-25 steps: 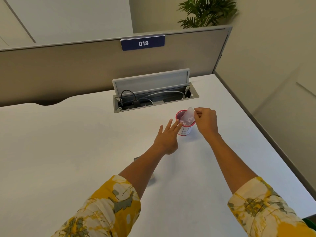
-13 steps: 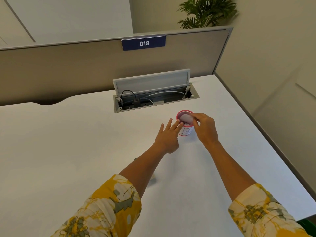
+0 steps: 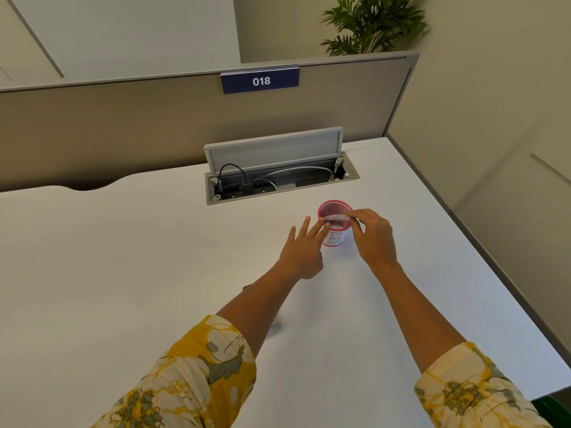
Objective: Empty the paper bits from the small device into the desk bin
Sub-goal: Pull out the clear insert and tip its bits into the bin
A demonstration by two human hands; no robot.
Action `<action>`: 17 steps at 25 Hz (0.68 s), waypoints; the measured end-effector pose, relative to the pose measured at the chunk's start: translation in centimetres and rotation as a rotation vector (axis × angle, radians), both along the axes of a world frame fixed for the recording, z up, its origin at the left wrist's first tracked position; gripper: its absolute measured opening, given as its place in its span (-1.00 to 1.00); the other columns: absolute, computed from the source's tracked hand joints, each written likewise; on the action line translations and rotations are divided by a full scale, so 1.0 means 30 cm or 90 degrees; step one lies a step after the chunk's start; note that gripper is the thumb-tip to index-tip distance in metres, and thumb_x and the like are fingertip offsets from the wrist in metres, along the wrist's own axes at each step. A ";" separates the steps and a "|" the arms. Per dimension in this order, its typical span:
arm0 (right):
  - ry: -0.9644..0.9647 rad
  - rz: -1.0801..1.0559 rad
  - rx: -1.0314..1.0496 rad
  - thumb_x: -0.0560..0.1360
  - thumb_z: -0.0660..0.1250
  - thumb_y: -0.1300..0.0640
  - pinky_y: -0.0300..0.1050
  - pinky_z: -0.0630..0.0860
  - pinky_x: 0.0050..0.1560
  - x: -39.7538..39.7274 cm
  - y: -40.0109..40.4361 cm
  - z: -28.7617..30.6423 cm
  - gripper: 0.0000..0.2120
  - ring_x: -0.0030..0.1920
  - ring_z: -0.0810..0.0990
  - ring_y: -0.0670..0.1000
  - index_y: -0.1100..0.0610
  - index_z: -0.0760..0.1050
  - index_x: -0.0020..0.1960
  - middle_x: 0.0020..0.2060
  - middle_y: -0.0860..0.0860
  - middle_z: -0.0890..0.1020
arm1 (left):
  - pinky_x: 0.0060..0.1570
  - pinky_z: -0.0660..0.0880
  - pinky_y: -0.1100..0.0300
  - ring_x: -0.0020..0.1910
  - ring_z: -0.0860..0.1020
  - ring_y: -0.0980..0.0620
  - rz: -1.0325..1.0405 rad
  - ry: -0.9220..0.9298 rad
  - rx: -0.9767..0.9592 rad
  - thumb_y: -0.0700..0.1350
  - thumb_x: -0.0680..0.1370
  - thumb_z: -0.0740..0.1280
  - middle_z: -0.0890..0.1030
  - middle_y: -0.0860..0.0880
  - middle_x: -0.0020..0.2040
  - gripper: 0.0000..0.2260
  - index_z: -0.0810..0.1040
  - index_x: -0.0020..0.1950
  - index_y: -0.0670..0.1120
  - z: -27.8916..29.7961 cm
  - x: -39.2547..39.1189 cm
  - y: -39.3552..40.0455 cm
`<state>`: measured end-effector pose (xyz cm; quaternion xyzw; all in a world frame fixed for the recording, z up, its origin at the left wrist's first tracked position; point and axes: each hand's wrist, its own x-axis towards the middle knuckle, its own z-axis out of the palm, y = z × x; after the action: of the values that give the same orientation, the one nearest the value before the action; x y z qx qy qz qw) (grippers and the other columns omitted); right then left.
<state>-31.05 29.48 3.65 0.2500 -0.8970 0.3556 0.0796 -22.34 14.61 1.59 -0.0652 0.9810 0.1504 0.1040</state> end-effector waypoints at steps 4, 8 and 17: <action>0.011 -0.010 -0.060 0.52 0.39 0.13 0.02 0.59 0.15 0.009 0.008 0.005 -0.70 0.08 0.67 0.15 0.24 0.60 0.21 0.12 0.17 0.68 | 0.54 -0.20 -0.19 0.60 -0.26 -0.13 0.001 0.007 0.003 0.02 0.67 0.15 -0.19 0.00 0.65 -0.36 -0.15 0.63 0.05 -0.004 -0.003 0.003; -0.054 -0.037 -0.099 0.52 0.39 0.10 -0.05 0.58 0.12 0.007 0.007 0.012 -0.71 0.05 0.68 0.13 0.22 0.61 0.18 0.09 0.16 0.70 | 0.54 -0.17 -0.20 0.60 -0.26 -0.13 0.020 0.024 0.047 0.07 0.66 0.14 -0.22 0.01 0.64 -0.34 -0.19 0.63 0.05 -0.015 0.010 0.011; -0.087 -0.180 -0.207 0.51 0.40 0.09 -0.08 0.58 0.09 0.005 -0.037 0.049 -0.74 0.03 0.69 0.10 0.18 0.63 0.16 0.07 0.12 0.71 | 0.55 -0.17 -0.17 0.61 -0.24 -0.10 0.044 0.025 0.124 0.11 0.67 0.11 -0.18 0.02 0.65 -0.36 -0.17 0.63 0.06 -0.015 0.055 0.006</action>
<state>-30.91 28.36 5.11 0.0811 -0.8575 0.4967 0.1071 -20.70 14.78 1.15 -0.0852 0.9607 0.2501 0.0856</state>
